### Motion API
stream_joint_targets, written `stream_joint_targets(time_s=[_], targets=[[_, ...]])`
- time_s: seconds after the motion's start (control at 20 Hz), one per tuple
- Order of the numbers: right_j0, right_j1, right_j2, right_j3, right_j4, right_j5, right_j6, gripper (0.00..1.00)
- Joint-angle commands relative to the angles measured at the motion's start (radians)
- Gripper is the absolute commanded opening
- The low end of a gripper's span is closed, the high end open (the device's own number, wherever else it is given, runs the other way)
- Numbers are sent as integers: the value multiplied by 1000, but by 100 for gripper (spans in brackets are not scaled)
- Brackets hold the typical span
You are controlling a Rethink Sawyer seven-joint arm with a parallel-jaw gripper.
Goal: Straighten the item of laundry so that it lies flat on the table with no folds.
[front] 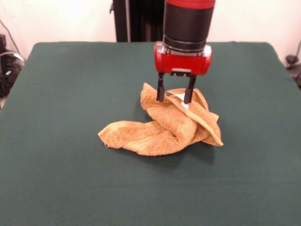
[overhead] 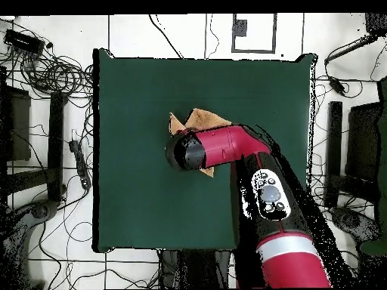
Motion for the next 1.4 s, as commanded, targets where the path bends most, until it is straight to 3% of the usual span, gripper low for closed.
stream_joint_targets(time_s=[0.05, 0.45, 0.5, 0.65, 0.8, 1.4], targets=[[24, 190, -11, 13, 4, -14, 83, 100], [19, 237, -14, 9, -2, -84, 83, 100], [18, 237, -13, 11, -9, -107, 74, 0], [18, 221, -17, 18, -16, -128, 74, 0], [9, 138, -32, 93, 53, -65, 127, 0], [-125, -184, -14, 255, 109, 156, -76, 0]])
